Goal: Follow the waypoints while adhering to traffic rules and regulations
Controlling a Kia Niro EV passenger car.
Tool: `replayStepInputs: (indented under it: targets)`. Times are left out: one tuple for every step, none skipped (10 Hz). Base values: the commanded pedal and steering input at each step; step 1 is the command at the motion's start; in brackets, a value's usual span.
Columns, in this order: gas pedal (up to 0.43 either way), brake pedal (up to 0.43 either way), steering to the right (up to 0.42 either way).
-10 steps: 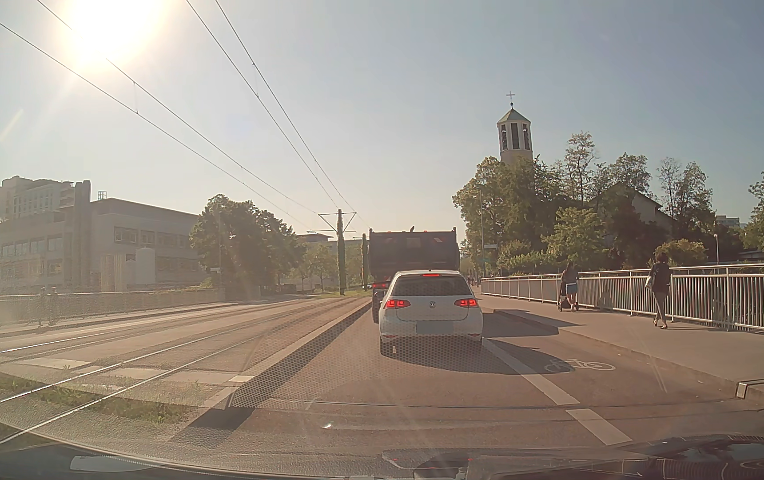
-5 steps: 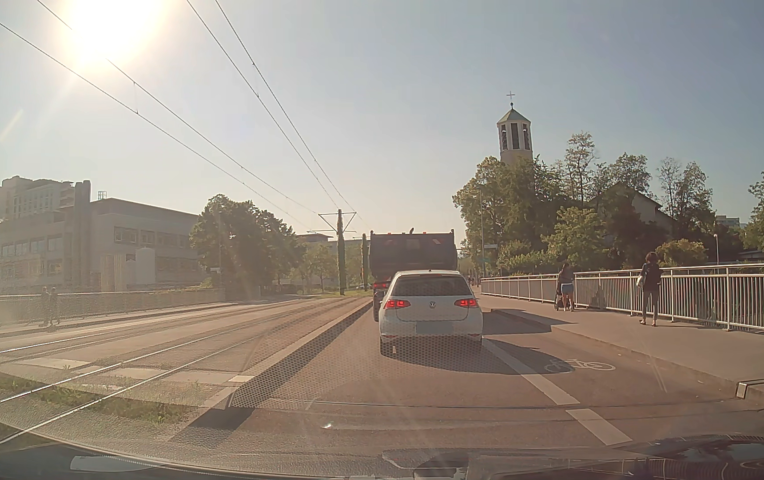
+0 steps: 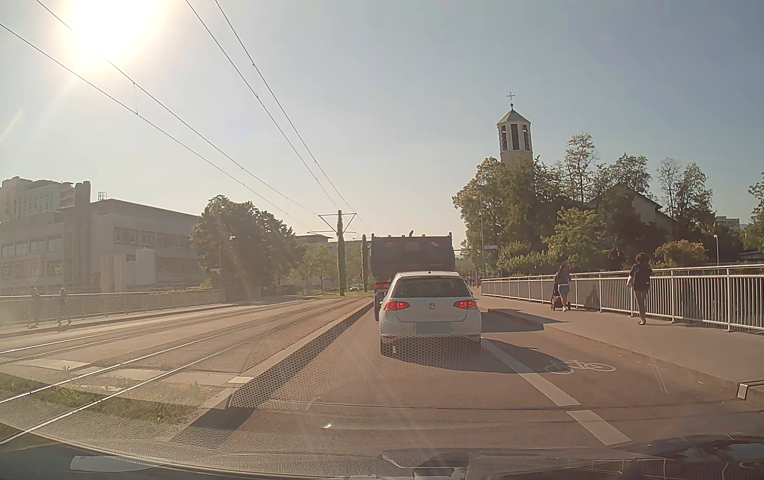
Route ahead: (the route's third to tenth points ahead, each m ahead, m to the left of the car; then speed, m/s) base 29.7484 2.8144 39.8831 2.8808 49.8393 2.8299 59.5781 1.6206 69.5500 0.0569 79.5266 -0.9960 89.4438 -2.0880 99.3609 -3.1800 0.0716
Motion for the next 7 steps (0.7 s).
replayStepInputs:
  targets:
    - [0.000, 0.000, -0.017]
    - [0.039, 0.000, -0.014]
    - [0.067, 0.000, -0.014]
    - [0.098, 0.000, -0.014]
    - [0.118, 0.000, -0.012]
    - [0.138, 0.000, -0.010]
    - [0.150, 0.000, -0.007]
